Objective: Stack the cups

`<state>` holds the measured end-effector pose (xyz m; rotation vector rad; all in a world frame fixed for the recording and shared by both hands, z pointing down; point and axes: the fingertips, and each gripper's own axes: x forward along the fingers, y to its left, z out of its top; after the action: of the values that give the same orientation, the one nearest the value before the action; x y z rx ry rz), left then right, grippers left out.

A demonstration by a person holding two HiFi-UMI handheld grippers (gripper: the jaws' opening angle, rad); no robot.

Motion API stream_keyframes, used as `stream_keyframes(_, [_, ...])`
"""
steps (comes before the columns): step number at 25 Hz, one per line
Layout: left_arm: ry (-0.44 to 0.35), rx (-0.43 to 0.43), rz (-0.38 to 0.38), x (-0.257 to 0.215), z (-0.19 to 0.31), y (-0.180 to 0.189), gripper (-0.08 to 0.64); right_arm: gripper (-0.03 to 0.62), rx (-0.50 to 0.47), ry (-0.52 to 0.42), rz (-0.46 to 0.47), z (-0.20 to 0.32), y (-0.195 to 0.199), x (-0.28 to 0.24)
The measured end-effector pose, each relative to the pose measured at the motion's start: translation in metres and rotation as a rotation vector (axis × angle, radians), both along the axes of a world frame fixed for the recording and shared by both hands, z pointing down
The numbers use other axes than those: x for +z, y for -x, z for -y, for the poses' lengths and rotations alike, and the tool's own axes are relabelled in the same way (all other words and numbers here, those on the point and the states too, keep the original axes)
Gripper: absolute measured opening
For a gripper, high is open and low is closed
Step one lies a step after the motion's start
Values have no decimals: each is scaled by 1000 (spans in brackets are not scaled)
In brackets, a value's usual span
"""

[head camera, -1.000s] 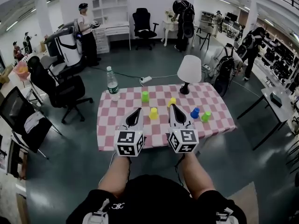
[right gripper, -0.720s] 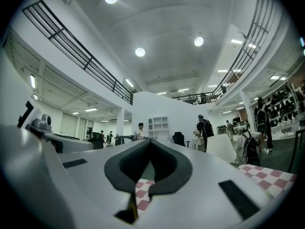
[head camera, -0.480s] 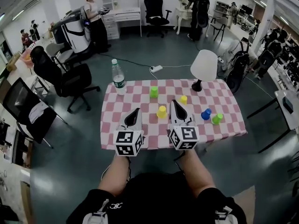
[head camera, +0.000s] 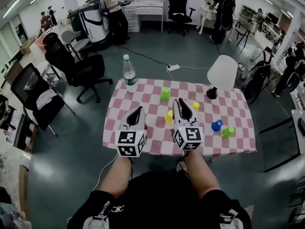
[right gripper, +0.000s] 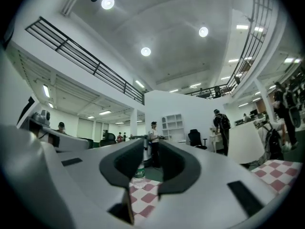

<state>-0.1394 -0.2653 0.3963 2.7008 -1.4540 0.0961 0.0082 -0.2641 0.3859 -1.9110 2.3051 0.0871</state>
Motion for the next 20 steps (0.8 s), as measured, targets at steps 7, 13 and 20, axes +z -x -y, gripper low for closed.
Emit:
stream_keyframes(7, [8, -70, -3, 0, 21, -13, 15, 294, -108, 113, -67, 41, -6, 44])
stream_keyframes(13, [34, -103, 17, 15, 33, -19, 15, 350, -102, 187, -88, 68, -19, 95])
stream_keyframes(20, [63, -140, 31, 28, 44, -16, 15, 410, -111, 279, -98, 87, -19, 158])
